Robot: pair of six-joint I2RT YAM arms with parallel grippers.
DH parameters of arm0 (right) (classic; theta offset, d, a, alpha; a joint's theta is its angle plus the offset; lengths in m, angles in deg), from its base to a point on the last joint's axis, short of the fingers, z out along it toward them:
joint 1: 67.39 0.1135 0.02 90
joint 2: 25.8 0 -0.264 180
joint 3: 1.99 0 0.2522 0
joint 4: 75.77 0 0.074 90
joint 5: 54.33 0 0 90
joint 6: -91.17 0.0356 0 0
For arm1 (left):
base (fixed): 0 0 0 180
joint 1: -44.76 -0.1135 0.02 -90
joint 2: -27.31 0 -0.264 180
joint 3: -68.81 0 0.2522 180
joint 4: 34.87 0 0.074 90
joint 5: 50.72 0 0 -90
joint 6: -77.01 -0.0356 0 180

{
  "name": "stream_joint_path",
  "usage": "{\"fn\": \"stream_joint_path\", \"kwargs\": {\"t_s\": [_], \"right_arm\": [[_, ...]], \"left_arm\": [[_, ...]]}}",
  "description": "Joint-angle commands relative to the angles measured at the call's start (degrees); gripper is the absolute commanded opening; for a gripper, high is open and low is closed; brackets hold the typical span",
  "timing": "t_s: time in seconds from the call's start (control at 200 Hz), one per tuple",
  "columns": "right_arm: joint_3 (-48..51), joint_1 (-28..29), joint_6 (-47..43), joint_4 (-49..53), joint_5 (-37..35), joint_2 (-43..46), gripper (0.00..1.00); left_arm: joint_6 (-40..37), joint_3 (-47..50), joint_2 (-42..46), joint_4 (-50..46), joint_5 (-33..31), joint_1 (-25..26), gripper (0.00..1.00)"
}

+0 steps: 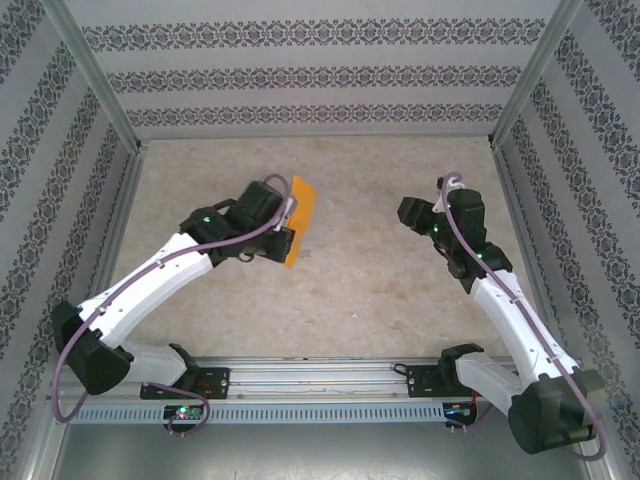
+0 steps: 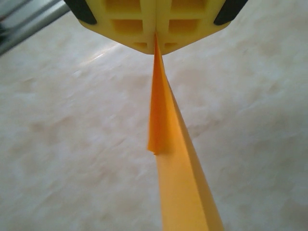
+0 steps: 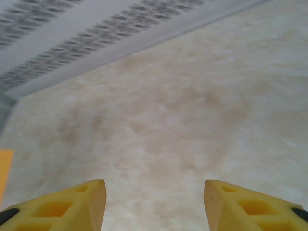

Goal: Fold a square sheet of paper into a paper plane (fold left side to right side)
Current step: Turn over the paper at the center of the table.

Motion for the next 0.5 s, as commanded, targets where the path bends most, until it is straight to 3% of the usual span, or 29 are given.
{"fn": "stream_joint_path", "kwargs": {"t_s": [0.0, 0.105, 0.235, 0.495], "right_arm": [[2.5, -1.2, -0.8, 5.7, -11.4, 2.8, 0.56], [4.9, -3.1, 2.7, 5.3, -14.1, 4.4, 0.56], [7.4, -4.9, 5.6, 4.6, -15.8, 5.6, 0.57], [9.0, -7.0, 5.0, 3.8, -13.0, 6.1, 0.64]], "left_arm": [[3.7, -3.2, -4.1, -14.9, -19.6, 4.7, 0.00], [10.6, -5.9, -9.7, -21.2, -28.4, 9.8, 0.00], [18.5, -8.3, -16.8, -25.8, -33.5, 14.1, 0.00], [28.0, -10.7, -29.8, -26.0, -27.3, 15.8, 0.00]]}}
